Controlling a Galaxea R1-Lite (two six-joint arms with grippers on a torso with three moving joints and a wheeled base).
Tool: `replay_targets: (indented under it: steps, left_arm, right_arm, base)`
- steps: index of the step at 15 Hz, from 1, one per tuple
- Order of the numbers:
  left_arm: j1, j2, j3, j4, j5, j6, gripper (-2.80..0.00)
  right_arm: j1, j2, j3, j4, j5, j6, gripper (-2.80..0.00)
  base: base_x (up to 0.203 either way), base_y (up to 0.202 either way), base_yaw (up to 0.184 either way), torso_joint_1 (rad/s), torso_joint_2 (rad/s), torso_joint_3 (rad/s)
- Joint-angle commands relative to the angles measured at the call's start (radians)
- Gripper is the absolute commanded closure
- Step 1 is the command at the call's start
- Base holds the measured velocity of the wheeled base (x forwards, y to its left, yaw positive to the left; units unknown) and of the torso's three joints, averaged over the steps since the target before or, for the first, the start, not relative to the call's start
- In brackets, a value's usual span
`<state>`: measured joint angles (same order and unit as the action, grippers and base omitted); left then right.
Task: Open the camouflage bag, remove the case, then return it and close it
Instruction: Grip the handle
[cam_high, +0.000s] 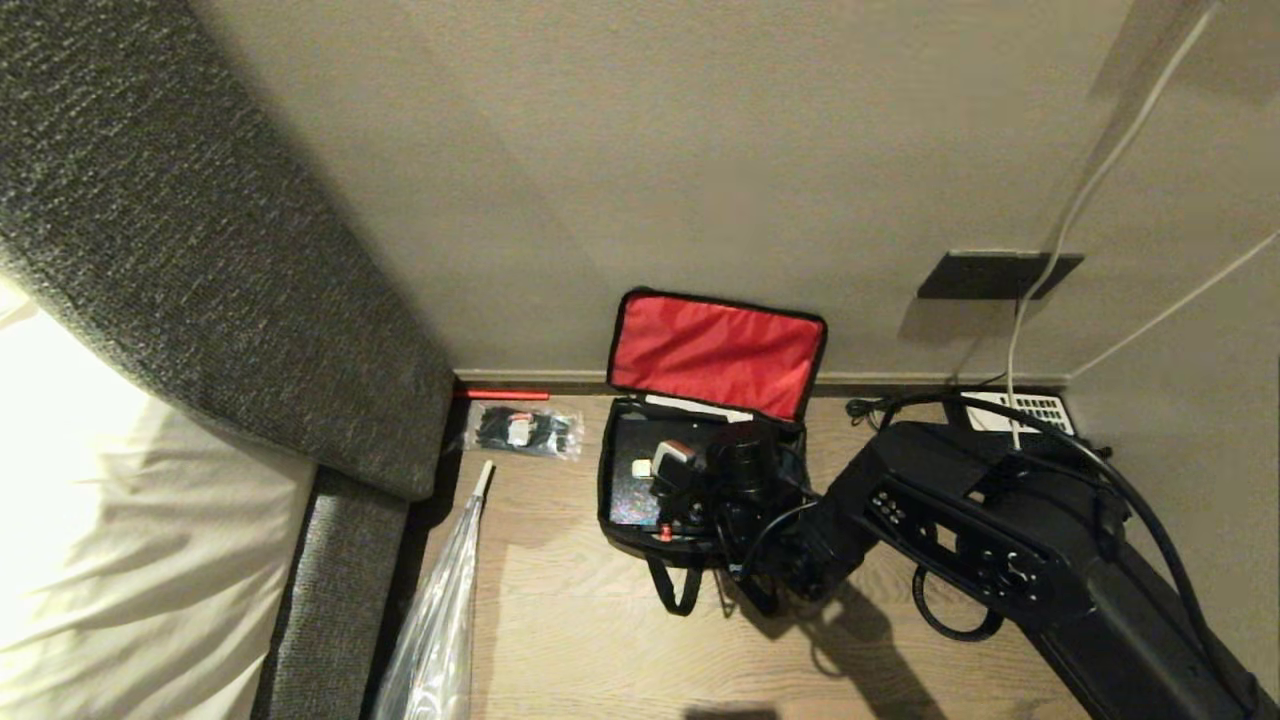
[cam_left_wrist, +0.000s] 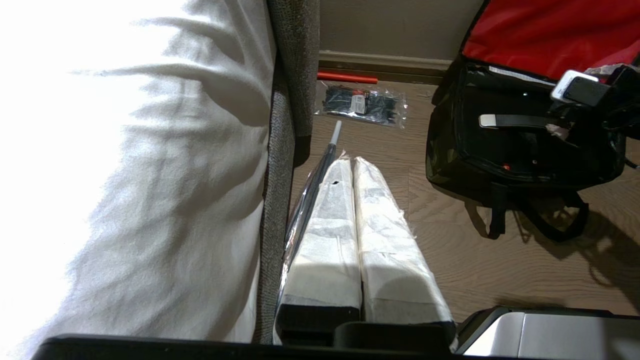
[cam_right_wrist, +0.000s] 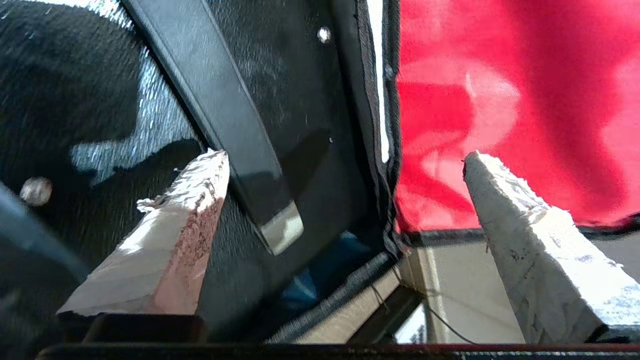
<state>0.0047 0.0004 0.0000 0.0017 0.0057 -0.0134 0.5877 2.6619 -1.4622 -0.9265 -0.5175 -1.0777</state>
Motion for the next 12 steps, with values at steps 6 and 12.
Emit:
replay_targets:
  steps: [6, 12]
  left_arm:
    - [0.001, -0.002, 0.003, 0.0, 0.0, 0.0, 0.0]
    - [0.001, -0.002, 0.003, 0.0, 0.0, 0.0, 0.0]
  right_arm:
    - [0.001, 0.085, -0.072, -0.001, 0.046, 0.02, -2.8]
    - [-0.004, 0.106, -0.142, -0.084, -0.002, -0.206, -2.8]
  base:
    - [0.0, 0.0, 0.0, 0.0, 0.0, 0.0]
    - [0.0, 0.0, 0.0, 0.0, 0.0, 0.0]
